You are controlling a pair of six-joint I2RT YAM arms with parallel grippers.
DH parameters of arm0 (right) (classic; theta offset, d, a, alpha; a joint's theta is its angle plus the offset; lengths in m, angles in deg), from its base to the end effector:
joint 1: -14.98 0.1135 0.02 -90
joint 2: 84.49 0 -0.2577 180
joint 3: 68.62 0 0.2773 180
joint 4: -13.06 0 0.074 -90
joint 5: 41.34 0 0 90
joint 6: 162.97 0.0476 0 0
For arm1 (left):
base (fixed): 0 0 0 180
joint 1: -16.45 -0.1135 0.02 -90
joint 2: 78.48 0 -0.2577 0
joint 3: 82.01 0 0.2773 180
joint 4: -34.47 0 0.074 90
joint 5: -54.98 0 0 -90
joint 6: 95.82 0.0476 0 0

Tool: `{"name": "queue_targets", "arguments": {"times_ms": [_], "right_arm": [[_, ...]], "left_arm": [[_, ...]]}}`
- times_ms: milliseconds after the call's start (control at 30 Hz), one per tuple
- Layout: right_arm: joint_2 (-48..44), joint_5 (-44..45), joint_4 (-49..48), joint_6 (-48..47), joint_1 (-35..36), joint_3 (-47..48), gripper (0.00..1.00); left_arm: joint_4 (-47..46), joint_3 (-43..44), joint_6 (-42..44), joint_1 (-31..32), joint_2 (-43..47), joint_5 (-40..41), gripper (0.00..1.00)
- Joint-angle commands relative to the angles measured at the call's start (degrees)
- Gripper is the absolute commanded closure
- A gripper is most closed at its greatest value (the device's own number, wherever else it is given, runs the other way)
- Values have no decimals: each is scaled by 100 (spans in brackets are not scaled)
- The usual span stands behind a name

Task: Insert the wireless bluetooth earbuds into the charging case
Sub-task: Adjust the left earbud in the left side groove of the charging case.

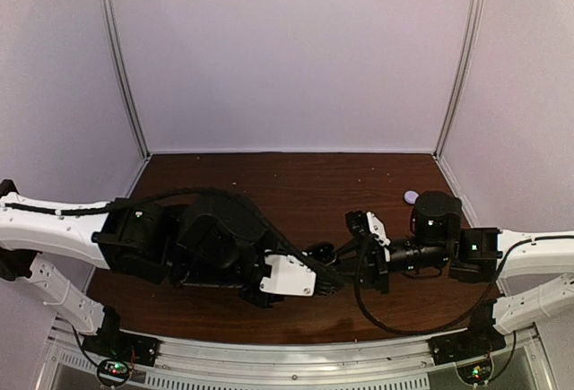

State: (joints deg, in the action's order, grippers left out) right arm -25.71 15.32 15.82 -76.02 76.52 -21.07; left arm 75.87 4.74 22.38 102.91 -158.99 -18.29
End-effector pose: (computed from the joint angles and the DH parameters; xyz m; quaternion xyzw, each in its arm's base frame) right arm 0.1051 0.2488 0.2524 -0.5526 0.5437 0.4854 0.4042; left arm 0.0353 -0.3494 0.3289 0.7031 0.5305 -0.1090 0.4608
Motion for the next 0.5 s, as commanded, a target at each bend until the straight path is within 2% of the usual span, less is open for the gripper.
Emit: {"name": "queue_targets", "arguments": {"times_ms": [0, 367, 467], "right_arm": [[-117, -76, -99, -38, 97, 55, 100], [-127, -113, -44, -73, 193, 89, 100], [-128, -89, -20, -73, 196, 101, 100]], "left_arm": [[-254, 115, 35, -10, -126, 240, 90], [-442, 95, 136, -132, -132, 167, 93], [-433, 117, 167, -138, -85, -101, 93]]}}
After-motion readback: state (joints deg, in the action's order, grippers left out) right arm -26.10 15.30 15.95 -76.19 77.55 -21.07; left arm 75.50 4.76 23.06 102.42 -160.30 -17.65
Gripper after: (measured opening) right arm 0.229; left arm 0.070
